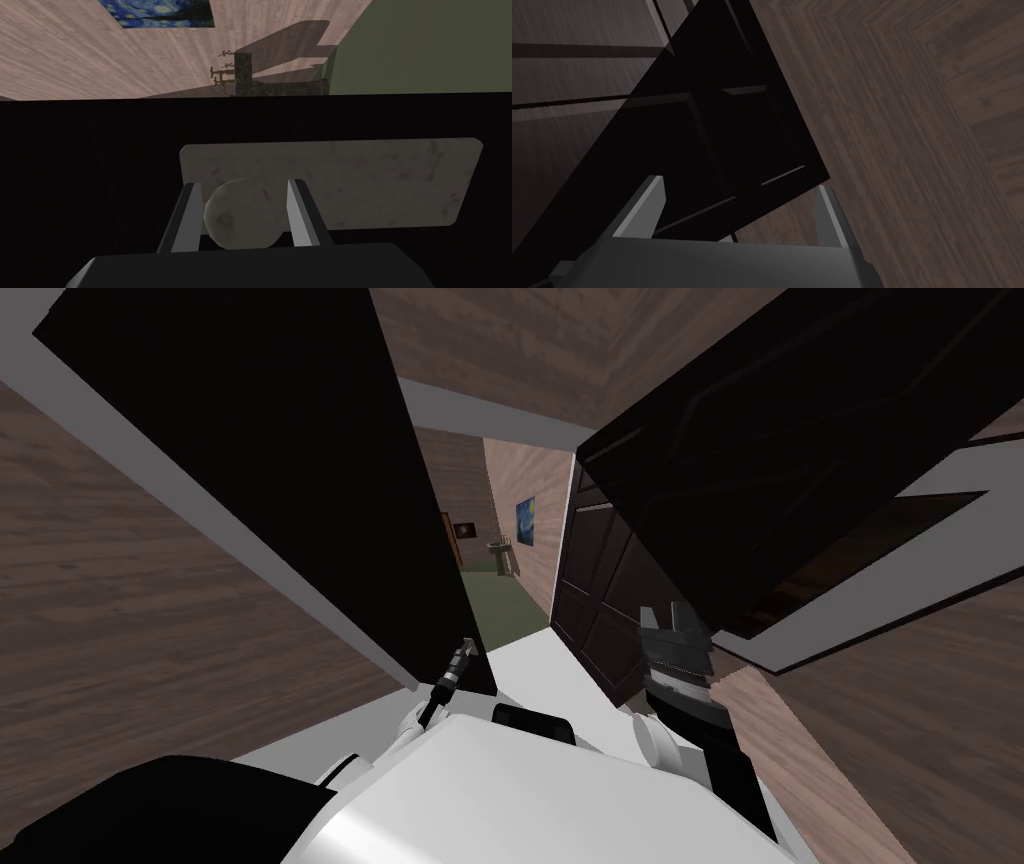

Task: Pull the door open

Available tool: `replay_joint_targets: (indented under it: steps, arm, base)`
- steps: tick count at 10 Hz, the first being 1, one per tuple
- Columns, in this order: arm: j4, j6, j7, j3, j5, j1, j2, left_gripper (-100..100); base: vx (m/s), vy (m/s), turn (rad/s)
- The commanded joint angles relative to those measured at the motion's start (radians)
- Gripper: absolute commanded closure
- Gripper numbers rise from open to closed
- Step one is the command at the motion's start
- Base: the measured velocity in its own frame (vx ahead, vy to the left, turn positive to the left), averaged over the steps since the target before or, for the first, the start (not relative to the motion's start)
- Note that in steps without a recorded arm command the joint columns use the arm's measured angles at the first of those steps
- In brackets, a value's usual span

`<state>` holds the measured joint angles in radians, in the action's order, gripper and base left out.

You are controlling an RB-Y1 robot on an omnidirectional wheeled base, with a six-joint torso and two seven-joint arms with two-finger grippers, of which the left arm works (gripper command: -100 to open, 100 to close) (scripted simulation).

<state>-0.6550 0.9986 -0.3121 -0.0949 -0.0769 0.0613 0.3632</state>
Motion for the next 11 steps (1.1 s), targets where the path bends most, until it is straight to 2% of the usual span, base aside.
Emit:
replay_joint_targets:
  steps: [1,5,8,9,11]
  arm:
    - [0.02,-0.023,0.009,-0.006,-0.006,-0.036,-0.011,100]
    - [0.081,-0.062,0.035,-0.013,-0.023,-0.134,-0.034,100]
    - [0.107,-0.079,0.046,-0.016,-0.031,-0.176,-0.044,100]
    - [0.108,-0.072,0.043,-0.015,-0.029,-0.173,-0.041,100]
    - [0.109,-0.039,0.008,-0.04,-0.02,-0.148,-0.012,100]
  base:
    - [-0.202,0.053,-0.112]
    - [-0.213,0.069,-0.11]
    - [-0.245,0.085,-0.063]
    - [-0.102,0.044,-0.033]
    - [-0.198,0.029,-0.18]
